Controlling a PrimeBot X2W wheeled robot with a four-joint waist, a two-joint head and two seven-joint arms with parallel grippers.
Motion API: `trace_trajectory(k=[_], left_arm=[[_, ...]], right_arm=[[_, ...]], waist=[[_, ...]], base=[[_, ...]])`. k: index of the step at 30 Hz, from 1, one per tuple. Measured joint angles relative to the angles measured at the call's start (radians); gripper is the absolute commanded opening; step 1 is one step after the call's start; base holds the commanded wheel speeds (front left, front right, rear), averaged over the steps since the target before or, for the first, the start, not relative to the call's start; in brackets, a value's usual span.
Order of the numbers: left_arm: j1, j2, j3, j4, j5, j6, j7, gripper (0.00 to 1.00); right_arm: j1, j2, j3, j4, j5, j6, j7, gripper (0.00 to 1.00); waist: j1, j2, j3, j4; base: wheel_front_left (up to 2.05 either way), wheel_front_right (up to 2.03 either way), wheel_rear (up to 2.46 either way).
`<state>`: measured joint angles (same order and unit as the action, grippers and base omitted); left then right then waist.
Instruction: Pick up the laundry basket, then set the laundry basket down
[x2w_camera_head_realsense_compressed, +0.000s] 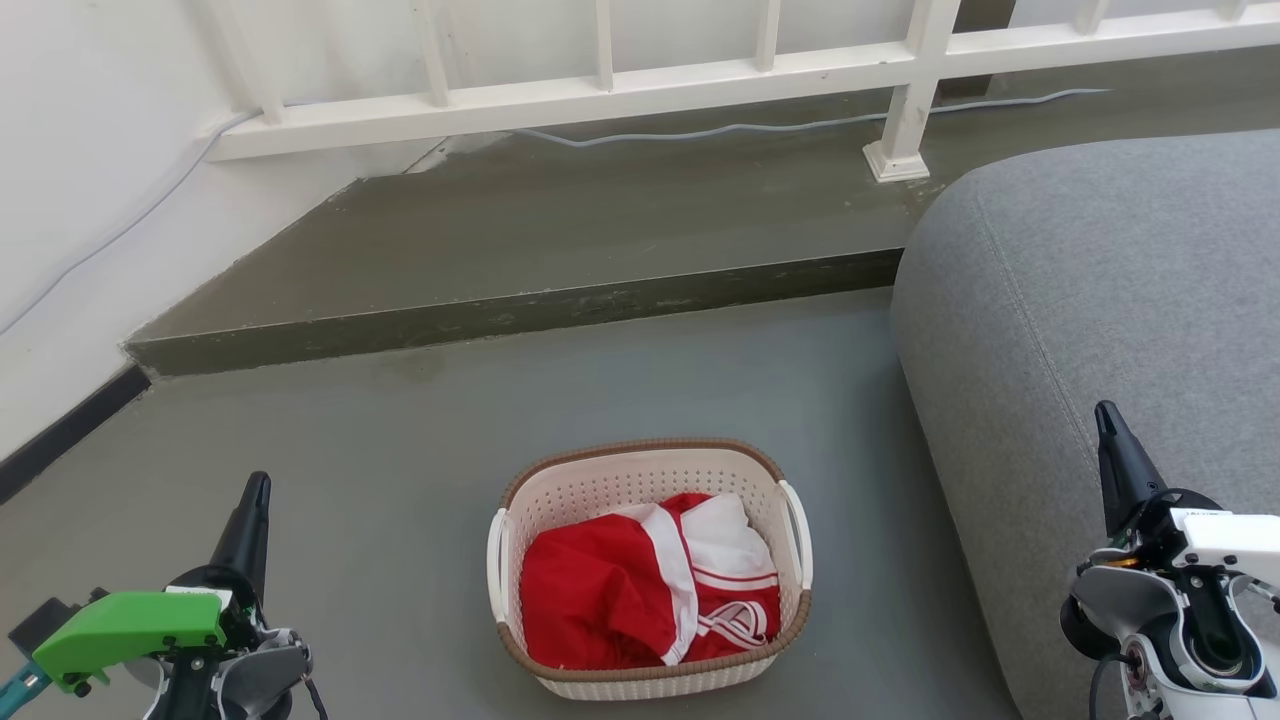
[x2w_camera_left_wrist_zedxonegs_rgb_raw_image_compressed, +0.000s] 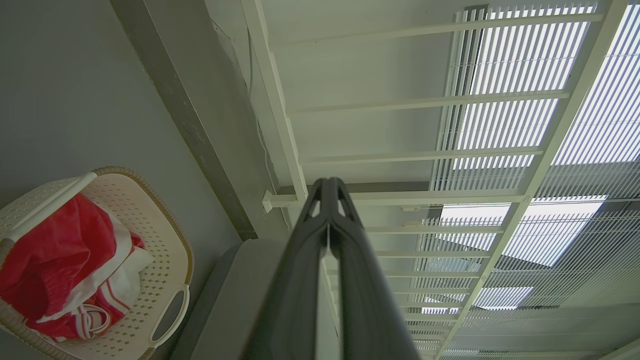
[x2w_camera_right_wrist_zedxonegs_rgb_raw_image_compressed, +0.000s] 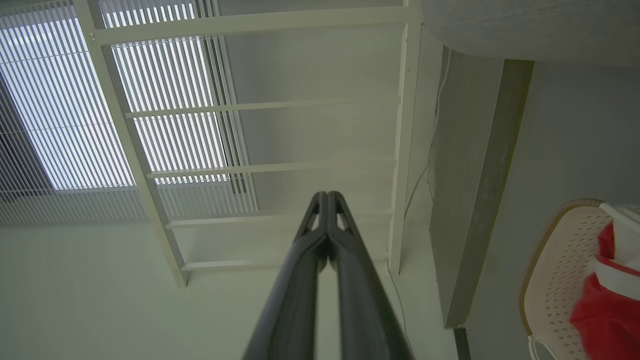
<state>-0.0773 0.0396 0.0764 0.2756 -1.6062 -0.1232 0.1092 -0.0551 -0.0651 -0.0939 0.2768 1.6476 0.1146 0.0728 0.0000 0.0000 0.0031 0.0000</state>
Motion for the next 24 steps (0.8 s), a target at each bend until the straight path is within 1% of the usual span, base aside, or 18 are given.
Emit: trace_trajectory(k=[24], left_arm=[[0.000,0.000,0.001,0.000,0.000,0.000,0.000,0.00]], right_arm=[[0.000,0.001,-0.001,0.000,-0.001,0.000,0.004,0.00]], waist=[[0.0000,0.0000,0.000,0.000]], base=[[0.00,0.00,0.00]])
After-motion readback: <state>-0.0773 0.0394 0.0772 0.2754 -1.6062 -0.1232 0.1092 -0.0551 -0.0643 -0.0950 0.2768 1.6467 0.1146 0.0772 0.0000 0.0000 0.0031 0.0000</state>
